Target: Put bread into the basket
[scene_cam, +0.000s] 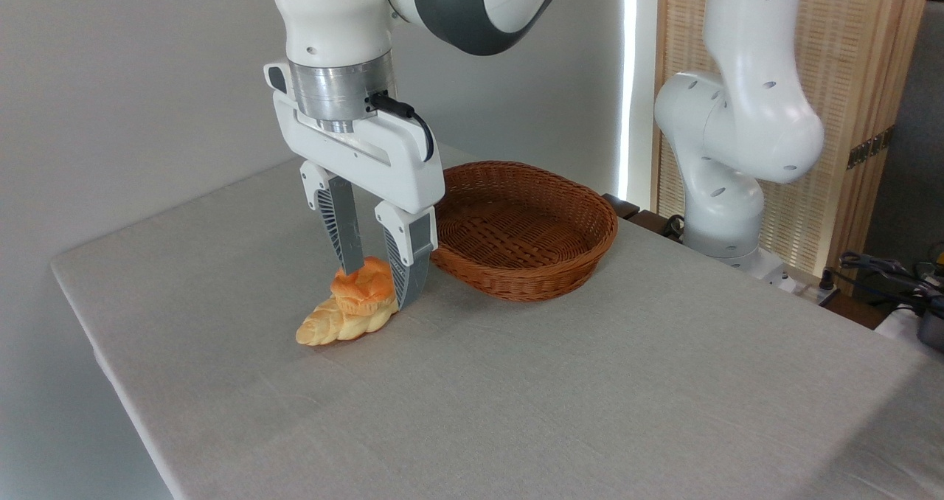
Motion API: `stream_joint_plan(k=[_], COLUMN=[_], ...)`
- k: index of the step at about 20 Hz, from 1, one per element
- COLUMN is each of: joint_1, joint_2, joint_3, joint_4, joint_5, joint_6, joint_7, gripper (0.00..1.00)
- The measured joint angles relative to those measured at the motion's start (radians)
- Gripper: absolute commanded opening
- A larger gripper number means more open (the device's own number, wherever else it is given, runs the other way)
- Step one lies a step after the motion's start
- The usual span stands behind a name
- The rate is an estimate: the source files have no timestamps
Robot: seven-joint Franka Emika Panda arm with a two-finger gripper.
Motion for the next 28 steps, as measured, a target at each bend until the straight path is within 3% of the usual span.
stream_joint_plan(k=[28], joint_1=[-0.001], joint_2=[0.016], joint_3=[-0.01], joint_4=[0.0], joint_5=[0.0], joint_6=[0.0], joint_7=[0.0], gripper=[1.0])
